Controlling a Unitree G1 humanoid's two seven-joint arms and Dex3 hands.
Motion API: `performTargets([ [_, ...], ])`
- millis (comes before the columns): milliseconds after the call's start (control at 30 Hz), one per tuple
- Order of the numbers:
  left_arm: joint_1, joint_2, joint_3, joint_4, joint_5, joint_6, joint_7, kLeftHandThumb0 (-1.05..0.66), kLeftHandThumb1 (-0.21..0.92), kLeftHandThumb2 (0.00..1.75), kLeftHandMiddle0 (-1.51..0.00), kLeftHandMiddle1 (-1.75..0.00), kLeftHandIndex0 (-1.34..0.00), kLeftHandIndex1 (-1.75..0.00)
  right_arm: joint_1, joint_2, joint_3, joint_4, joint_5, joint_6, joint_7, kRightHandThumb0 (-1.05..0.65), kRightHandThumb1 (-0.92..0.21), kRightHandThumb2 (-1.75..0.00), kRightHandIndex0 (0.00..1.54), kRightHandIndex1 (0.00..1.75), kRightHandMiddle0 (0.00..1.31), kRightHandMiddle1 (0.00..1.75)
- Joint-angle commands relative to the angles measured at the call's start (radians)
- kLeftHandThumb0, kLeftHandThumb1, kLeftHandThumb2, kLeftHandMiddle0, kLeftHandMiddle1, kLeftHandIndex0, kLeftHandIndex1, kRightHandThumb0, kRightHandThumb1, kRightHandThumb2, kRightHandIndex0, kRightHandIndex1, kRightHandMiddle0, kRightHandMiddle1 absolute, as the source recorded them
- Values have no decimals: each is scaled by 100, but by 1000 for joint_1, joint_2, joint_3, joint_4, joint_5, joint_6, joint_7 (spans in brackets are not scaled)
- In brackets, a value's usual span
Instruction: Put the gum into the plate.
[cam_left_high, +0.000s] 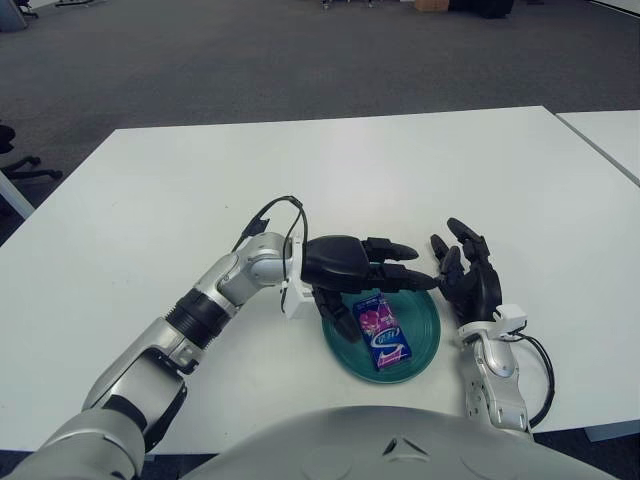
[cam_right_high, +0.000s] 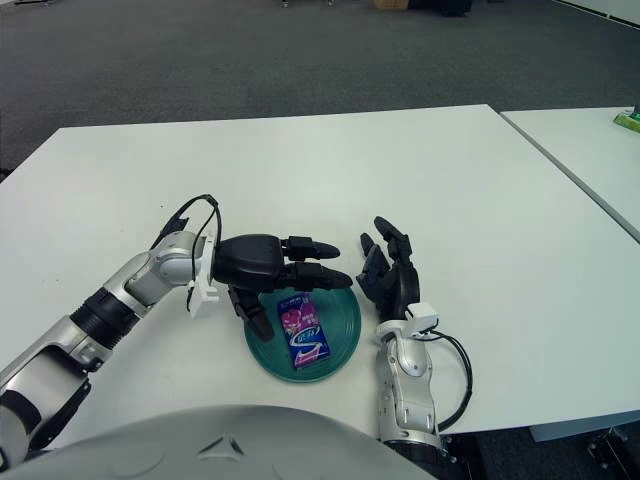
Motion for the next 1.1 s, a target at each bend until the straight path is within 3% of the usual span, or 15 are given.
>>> performTargets([
  [0,10,-10,26,25,-38,54,17,-105,92,58,0,0,0,0,30,12,-1,53,13,26,-4,-65,-92,-94,38,0,0,69],
  [200,41,-41,66,47,-162,221,-9,-105,92,55,0,0,0,0,36,9,7,51,-60,27,-59,-72,-92,-92,35,0,0,68],
  [300,104,-79,127,-10,-228,391,37,-105,92,59,0,0,0,0,45,-1,14,44,-93,36,-77,-75,-92,-91,35,0,0,67],
  [400,195,-171,203,-85,-304,581,145,-105,92,69,-4,-2,-1,-1,53,-5,17,31,-102,51,-82,-77,-92,-90,36,1,0,68],
  [567,299,-276,337,-79,-440,703,282,-99,92,82,-34,-6,0,-55,63,-4,18,13,-100,75,-84,-79,-92,-90,43,4,0,77],
  [667,356,-320,407,-119,-496,791,357,-92,92,86,-46,-11,0,-76,68,-2,22,5,-103,84,-87,-79,-92,-90,45,5,0,80],
  [833,440,-367,473,-245,-541,926,449,-83,92,88,-55,-21,0,-95,84,3,34,-26,-107,109,-92,-79,-92,-92,47,6,0,82],
  [1067,527,-421,529,-321,-574,1013,536,-79,92,90,-46,-53,-4,-109,110,7,53,-78,-111,143,-104,-77,-92,-92,47,5,0,80],
])
